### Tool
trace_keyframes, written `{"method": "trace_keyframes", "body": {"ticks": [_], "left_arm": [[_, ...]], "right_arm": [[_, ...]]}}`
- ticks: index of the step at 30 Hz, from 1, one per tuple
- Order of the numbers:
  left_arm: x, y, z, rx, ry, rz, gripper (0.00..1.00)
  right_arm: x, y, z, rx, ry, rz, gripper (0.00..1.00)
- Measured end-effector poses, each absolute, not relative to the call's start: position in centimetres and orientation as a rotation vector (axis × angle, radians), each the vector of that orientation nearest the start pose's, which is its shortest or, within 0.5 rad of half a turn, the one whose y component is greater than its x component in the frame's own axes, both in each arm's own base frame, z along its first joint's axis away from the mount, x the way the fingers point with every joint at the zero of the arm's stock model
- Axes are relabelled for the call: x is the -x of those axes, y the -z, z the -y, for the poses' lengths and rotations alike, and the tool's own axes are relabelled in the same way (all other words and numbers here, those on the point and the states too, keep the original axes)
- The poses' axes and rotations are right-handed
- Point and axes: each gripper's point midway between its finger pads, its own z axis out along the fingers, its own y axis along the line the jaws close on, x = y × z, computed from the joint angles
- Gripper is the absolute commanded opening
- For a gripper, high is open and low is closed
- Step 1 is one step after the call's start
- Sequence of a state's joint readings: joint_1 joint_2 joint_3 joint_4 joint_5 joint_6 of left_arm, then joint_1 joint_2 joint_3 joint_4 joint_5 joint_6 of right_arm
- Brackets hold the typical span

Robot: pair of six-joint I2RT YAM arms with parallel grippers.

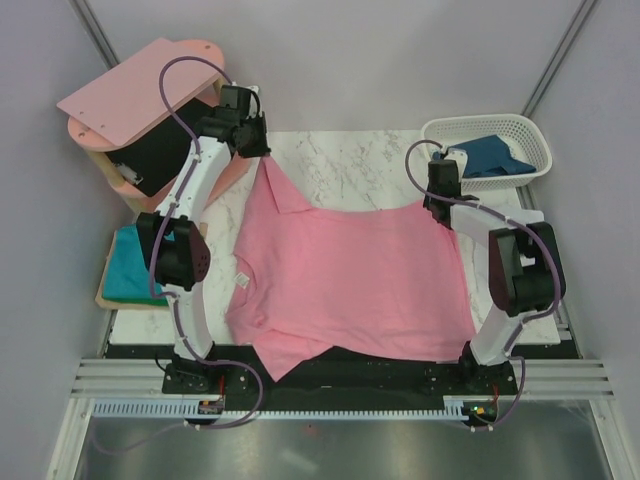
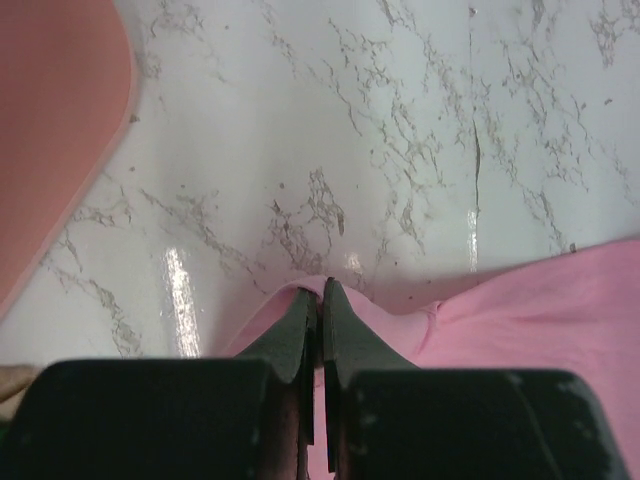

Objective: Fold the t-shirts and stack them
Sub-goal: Fold the flattened tshirt in 1/3 of the way

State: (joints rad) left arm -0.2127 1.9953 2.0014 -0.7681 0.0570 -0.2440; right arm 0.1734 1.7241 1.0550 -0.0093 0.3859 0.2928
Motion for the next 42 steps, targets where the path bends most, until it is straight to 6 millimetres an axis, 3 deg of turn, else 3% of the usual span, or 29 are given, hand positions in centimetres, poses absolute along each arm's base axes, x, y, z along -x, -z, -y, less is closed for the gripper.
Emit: {"method": "trace_keyframes", "body": {"ticks": [6, 12, 16, 19, 24, 33, 36, 42], "left_arm": [[-52.9, -21.1, 12.9, 0.019, 0.256, -2.336, 0.02], [-52.7, -20.6, 12.4, 0.031, 0.221, -2.348, 0.02], [-50.9, -19.1, 12.0, 0.031, 0.210, -2.399, 0.02], [-48.3, -17.3, 11.4, 0.035, 0.191, -2.465, 0.02], [-45.1, -16.5, 10.7, 0.036, 0.180, -2.513, 0.02], [-41.4, -18.2, 10.1, 0.033, 0.195, -2.506, 0.02], [-40.2, -18.2, 9.8, 0.033, 0.191, -2.522, 0.02], [-37.4, -17.1, 9.2, 0.035, 0.171, -2.598, 0.02]], "right_arm": [[-48.4, -7.7, -1.2, -0.354, 0.187, -2.169, 0.00], [-49.9, -9.7, -0.7, -0.345, 0.182, -2.123, 0.00], [-49.8, -9.6, -0.9, -0.339, 0.170, -2.131, 0.00], [-48.7, -8.9, -1.0, -0.330, 0.162, -2.156, 0.00], [-45.5, -8.3, -0.7, -0.325, 0.171, -2.202, 0.00], [-42.4, -12.9, -0.1, -0.335, 0.172, -2.153, 0.00], [-41.6, -13.6, 0.0, -0.337, 0.175, -2.152, 0.00], [-38.8, -11.4, 0.3, -0.331, 0.204, -2.243, 0.00]]}}
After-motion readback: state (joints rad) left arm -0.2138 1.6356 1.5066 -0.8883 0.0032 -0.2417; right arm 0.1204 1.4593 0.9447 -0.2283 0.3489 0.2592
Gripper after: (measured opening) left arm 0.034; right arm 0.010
